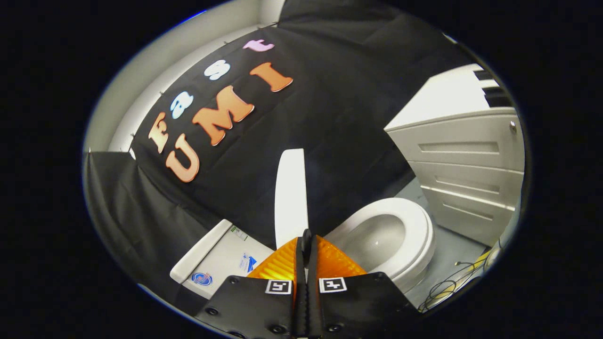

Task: Open the toilet lid.

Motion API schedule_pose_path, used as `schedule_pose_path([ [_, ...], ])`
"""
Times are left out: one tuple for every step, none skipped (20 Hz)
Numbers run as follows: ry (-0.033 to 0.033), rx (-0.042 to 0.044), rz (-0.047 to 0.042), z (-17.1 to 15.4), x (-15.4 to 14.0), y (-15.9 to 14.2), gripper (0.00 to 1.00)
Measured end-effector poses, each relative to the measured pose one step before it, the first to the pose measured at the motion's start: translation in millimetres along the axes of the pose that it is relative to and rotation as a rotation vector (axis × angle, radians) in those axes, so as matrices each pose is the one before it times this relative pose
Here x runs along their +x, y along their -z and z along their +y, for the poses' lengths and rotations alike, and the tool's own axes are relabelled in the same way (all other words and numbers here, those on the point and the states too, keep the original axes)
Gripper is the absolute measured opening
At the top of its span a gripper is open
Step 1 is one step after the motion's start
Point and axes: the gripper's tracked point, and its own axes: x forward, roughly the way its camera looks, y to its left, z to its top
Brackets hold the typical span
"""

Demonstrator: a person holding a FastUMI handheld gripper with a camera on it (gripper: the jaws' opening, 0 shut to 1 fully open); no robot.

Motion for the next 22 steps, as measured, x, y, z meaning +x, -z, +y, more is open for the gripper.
schedule_pose_path([
  [0.00394, -0.00926, -0.00904, 8.24, 0.74, -1.63, 0.08],
  [0.0077, -0.00653, -0.00483, 6.4, -1.26, -0.85, 0.07],
  [0.01112, -0.01715, -0.00582, 5.73, -0.17, 0.86, 0.07],
  [0.00989, -0.02691, -0.00474, 7.31, -0.9, 2.54, 0.08],
  [-0.00311, -0.02071, -0.00625, 8.45, -0.04, 0.59, 0.08],
  [-0.00549, -0.01387, -0.00267, 8.54, -0.65, -0.55, 0.08],
  [-0.00035, -0.01717, -0.00457, 5.68, -0.68, 0.21, 0.08],
  [0.0029, -0.018, -0.0055, 3.8, -1.9, -0.07, 0.08],
  [0.00496, -0.01514, -0.0014, 4.28, -0.33, 0.26, 0.08],
  [0.00293, -0.01029, -0.00515, 4.87, -0.8, -0.49, 0.08],
  [-0.00125, -0.01405, -0.00298, 5.74, -1.68, 0.97, 0.07],
  [-0.00112, -0.02044, -0.00153, 6.69, -1.87, 0.85, 0.07],
  [0.00312, -0.02745, -0.00081, 7.5, 1.86, 0.36, 0.07],
  [0.0011, -0.025, -0.00187, 6.51, -0.09, -0.02, 0.08],
  [-0.00109, -0.02251, 0.0001, 6.91, -0.32, 1.13, 0.08],
  [-0.00048, -0.01686, -0.00394, 6.49, -0.89, 1.11, 0.08],
  [0.00033, -0.01198, -0.00182, 6.52, -0.6, 0.61, 0.08],
  [-0.00086, -0.01268, -0.00155, 6.45, -1.64, 0.77, 0.07],
  [-0.00032, -0.01413, -0.00126, 6.31, 0.45, 0.04, 0.07],
  [-0.00242, -0.01708, -0.00273, 8.38, -0.83, 0.64, 0.07],
  [-0.00403, -0.01852, 0.00059, 7.26, -1.02, 1.93, 0.07],
  [-0.00335, -0.01662, -0.00232, 7.35, 1.37, 0.73, 0.08],
])
